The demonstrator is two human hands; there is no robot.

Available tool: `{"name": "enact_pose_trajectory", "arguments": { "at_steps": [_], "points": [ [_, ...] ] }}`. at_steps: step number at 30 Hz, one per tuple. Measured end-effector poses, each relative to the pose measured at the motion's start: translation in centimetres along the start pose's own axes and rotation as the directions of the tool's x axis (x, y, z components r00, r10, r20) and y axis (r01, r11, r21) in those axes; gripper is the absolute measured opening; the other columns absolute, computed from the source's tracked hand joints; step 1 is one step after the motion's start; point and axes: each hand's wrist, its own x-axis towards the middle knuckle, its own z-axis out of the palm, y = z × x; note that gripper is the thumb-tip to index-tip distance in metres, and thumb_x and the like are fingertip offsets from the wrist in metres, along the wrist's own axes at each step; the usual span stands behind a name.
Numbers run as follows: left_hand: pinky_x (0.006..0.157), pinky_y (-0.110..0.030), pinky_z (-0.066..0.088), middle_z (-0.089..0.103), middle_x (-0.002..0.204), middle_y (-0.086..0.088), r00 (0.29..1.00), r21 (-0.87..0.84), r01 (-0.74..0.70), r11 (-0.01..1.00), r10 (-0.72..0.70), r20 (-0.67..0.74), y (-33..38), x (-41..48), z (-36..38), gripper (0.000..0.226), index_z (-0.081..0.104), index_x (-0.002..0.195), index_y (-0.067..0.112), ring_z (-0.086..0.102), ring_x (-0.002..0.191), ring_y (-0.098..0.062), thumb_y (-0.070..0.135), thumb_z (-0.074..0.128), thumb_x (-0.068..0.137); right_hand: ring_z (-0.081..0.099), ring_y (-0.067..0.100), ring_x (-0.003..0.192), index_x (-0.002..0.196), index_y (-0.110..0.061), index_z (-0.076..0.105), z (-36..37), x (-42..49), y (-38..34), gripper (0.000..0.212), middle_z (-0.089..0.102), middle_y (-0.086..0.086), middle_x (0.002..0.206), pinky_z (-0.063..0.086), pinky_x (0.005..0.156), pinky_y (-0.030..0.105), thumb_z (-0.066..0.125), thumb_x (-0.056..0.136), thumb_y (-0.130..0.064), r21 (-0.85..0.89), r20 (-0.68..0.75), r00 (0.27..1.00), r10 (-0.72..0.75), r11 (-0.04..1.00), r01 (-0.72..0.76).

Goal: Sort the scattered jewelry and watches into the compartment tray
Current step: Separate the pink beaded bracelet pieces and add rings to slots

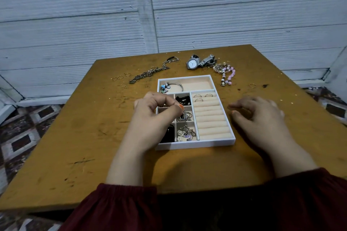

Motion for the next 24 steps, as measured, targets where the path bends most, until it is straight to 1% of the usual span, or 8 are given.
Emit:
{"name": "enact_pose_trajectory", "arguments": {
  "at_steps": [2,5,9,11,15,18,22,24],
  "points": [
    [0.101,-0.055,0.038,0.061,0.088,0.017,1.0,0.017,-0.009,1.0,0.008,0.008,0.0,0.0,0.1,0.018,0.069,0.061,0.036,0.05,0.114,-0.027,0.05,0.062,0.053,0.038,0.026,0.121,0.105,-0.038,0.068,0.2,0.0,0.0,0.019,0.057,-0.01,0.12,0.027,0.089,0.037,0.058,0.088,-0.036,-0.004,0.018,1.0,-0.007,1.0,0.008],
    [0.102,-0.052,0.036,0.06,0.091,0.013,1.0,0.049,-0.013,0.999,0.012,0.022,-0.3,0.2,0.2,0.019,0.069,0.06,0.035,0.048,0.116,-0.026,0.051,0.062,0.052,0.038,0.024,0.121,0.104,-0.04,0.068,0.3,0.1,-0.1,0.019,0.056,-0.011,0.121,0.023,0.085,0.034,0.058,0.088,-0.039,-0.021,0.025,1.0,-0.001,1.0,0.002],
    [0.104,-0.051,0.034,0.059,0.094,0.011,0.999,0.13,-0.011,0.991,0.004,0.051,-0.9,0.3,0.3,0.022,0.069,0.059,0.035,0.047,0.117,-0.025,0.053,0.061,0.05,0.038,0.023,0.122,0.104,-0.041,0.068,0.4,0.2,0.1,0.019,0.055,-0.011,0.121,0.024,0.089,0.035,0.059,0.087,-0.039,-0.013,0.03,1.0,0.003,1.0,-0.003],
    [0.107,-0.045,0.028,0.058,0.096,0.014,0.998,0.191,-0.004,0.982,-0.008,0.06,-1.2,0.3,0.3,0.023,0.069,0.061,0.034,0.043,0.12,-0.021,0.053,0.062,0.05,0.038,0.024,0.122,0.102,-0.041,0.068,0.4,0.1,0.1,0.018,0.055,-0.011,0.12,0.025,0.091,0.036,0.059,0.087,-0.038,-0.003,0.025,1.0,0.0,1.0,0.0],
    [0.091,-0.029,0.017,0.053,0.101,0.019,0.997,0.318,0.012,0.948,-0.036,0.071,-1.1,0.1,0.5,0.017,0.07,0.064,0.025,0.03,0.113,-0.01,0.041,0.067,0.06,0.037,0.024,0.122,0.102,-0.041,0.068,0.4,0.1,0.0,0.018,0.055,-0.011,0.12,0.025,0.091,0.037,0.059,0.087,-0.038,-0.007,0.023,1.0,-0.003,1.0,0.003],
    [0.087,-0.028,0.013,0.051,0.104,0.019,0.996,0.409,0.017,0.912,-0.052,0.074,-1.1,0.2,0.6,0.01,0.072,0.07,0.021,0.026,0.108,-0.008,0.029,0.072,0.074,0.037,0.024,0.122,0.103,-0.04,0.068,0.3,0.1,0.1,0.019,0.054,-0.01,0.121,0.025,0.092,0.038,0.059,0.087,-0.038,-0.012,0.023,1.0,-0.002,1.0,0.003],
    [0.071,-0.023,0.01,0.048,0.102,0.02,0.996,0.49,0.032,0.871,-0.069,0.057,-1.3,0.3,0.8,0.01,0.071,0.067,0.025,0.023,0.105,-0.007,0.028,0.07,0.077,0.037,0.024,0.122,0.103,-0.041,0.068,0.4,0.1,0.1,0.019,0.054,-0.01,0.121,0.024,0.09,0.036,0.059,0.086,-0.038,-0.004,0.027,1.0,-0.004,1.0,0.004],
    [0.067,-0.023,0.009,0.047,0.102,0.019,0.997,0.531,0.034,0.847,-0.068,0.045,-1.4,0.4,0.9,0.012,0.069,0.066,0.027,0.022,0.107,-0.008,0.028,0.07,0.077,0.037,0.024,0.121,0.103,-0.041,0.067,0.4,0.1,0.1,0.018,0.055,-0.011,0.121,0.024,0.089,0.036,0.059,0.086,-0.038,0.001,0.025,1.0,-0.004,1.0,0.004]
  ]
}}
